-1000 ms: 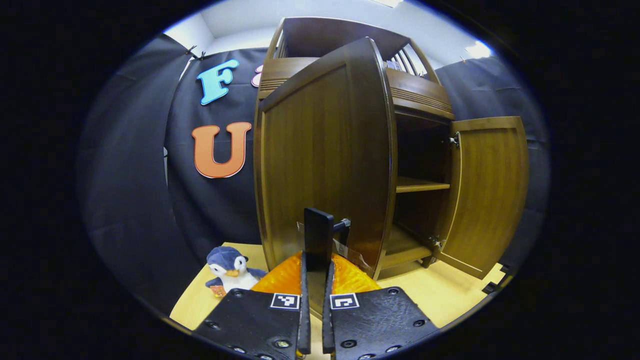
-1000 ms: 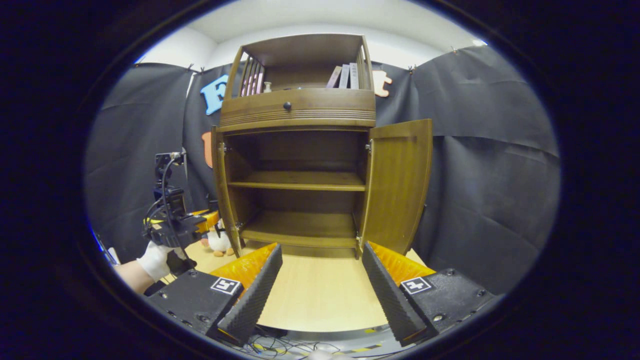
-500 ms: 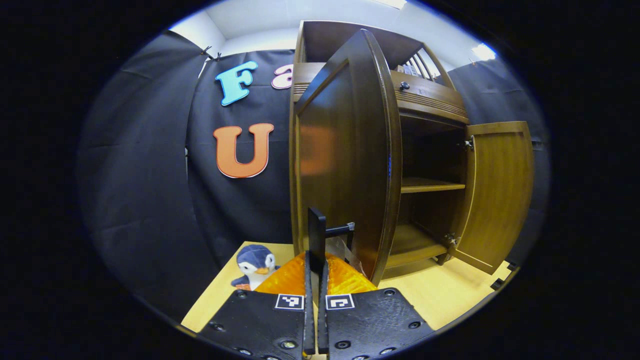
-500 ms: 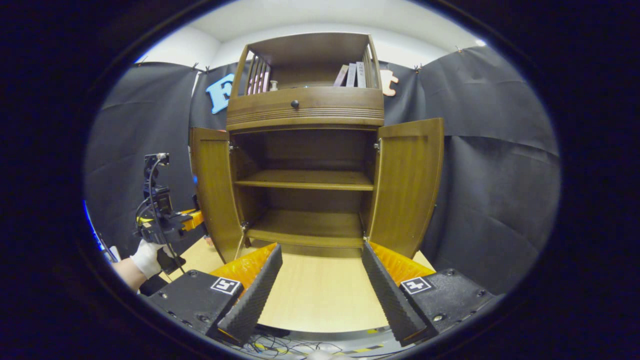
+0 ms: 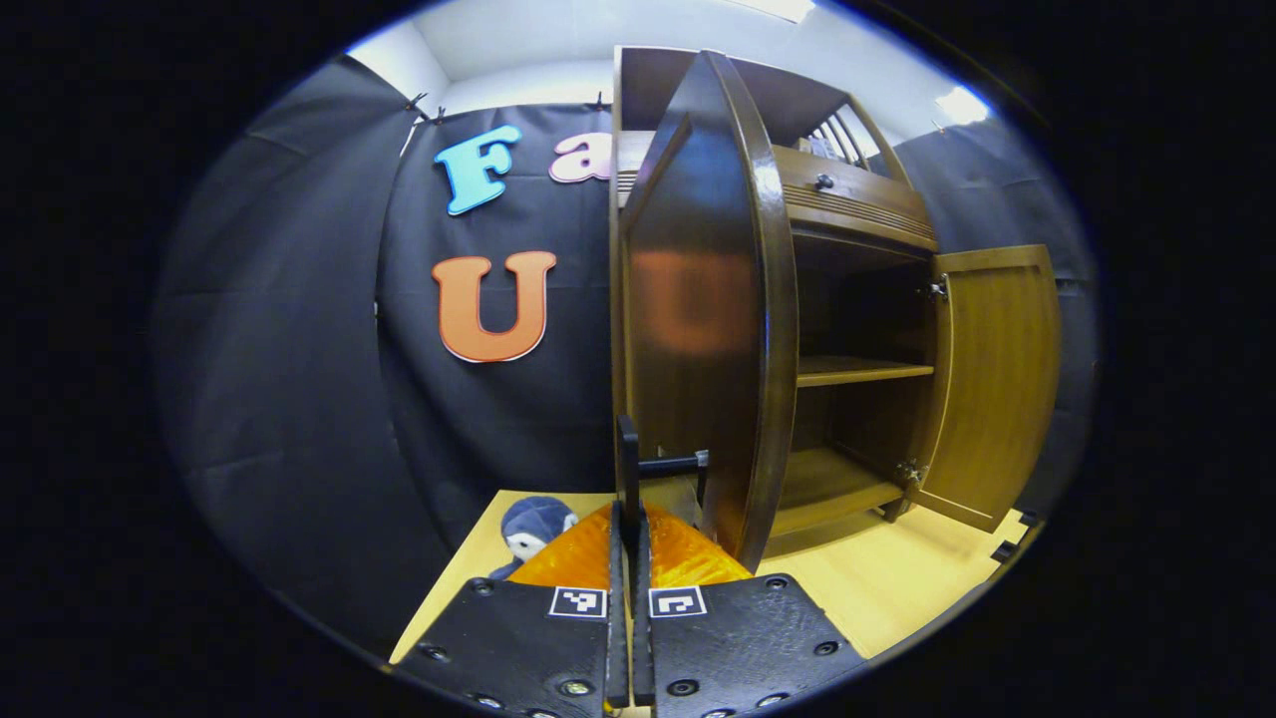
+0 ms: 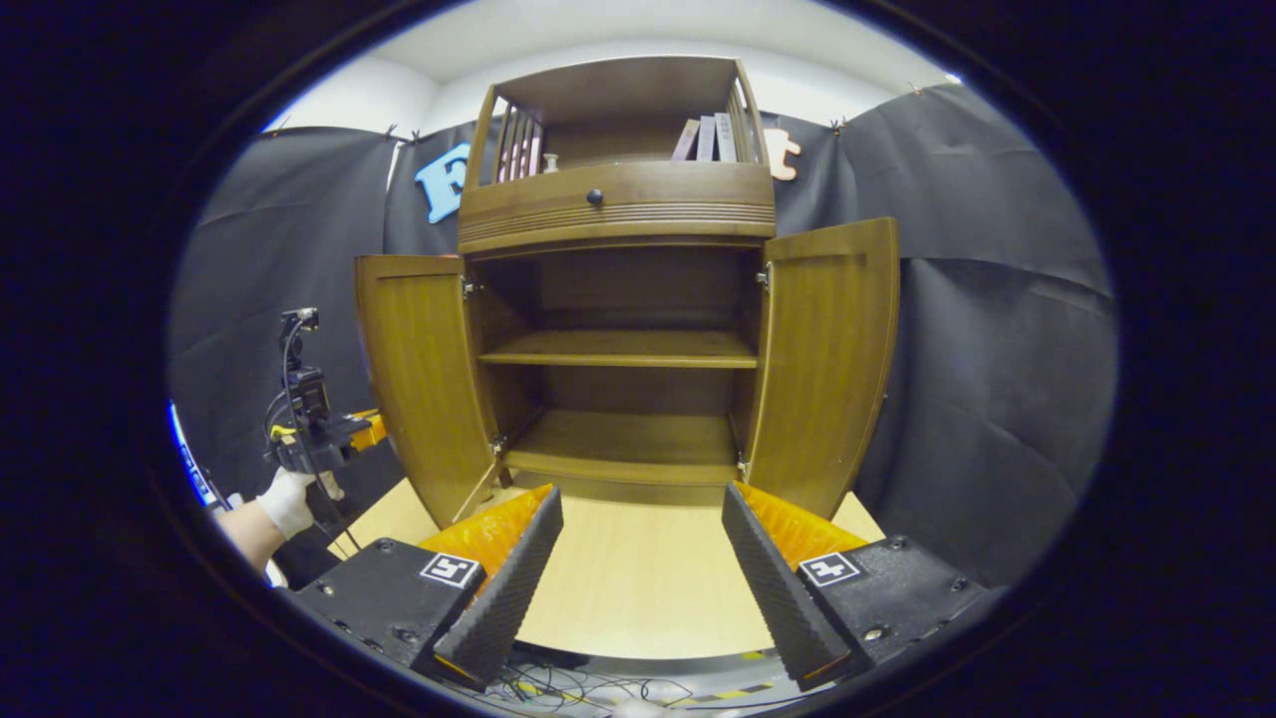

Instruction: Open the right door of the double-door shoe cabinet with the right hand, and open the left door with the left hand.

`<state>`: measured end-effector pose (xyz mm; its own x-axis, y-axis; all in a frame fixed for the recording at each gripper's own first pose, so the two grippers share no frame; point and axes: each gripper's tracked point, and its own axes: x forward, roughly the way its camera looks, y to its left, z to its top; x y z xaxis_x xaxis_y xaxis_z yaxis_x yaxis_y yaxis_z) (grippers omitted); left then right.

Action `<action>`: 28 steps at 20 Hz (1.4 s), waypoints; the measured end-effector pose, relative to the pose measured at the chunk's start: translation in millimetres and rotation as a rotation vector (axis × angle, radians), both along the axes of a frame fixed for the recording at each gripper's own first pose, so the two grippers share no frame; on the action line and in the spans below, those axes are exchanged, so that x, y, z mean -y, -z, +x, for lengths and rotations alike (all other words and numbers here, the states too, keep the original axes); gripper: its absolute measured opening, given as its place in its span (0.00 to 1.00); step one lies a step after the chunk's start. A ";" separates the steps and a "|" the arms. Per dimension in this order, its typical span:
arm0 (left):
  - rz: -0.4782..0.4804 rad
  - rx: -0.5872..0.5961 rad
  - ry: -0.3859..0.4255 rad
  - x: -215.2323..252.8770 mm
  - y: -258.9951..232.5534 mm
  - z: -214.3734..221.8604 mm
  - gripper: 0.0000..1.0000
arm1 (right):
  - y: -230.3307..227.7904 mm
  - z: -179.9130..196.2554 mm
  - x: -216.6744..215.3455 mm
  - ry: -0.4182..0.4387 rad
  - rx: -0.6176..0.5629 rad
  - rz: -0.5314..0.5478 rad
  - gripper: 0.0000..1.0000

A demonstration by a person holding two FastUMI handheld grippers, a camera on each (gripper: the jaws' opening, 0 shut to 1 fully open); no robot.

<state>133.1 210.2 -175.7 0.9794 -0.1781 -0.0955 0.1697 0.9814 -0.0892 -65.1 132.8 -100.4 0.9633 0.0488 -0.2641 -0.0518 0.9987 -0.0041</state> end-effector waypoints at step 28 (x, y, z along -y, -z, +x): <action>0.036 -0.015 0.020 -103.4 4.6 -28.0 0.97 | -3.5 17.3 22.2 0.012 0.019 -0.011 1.00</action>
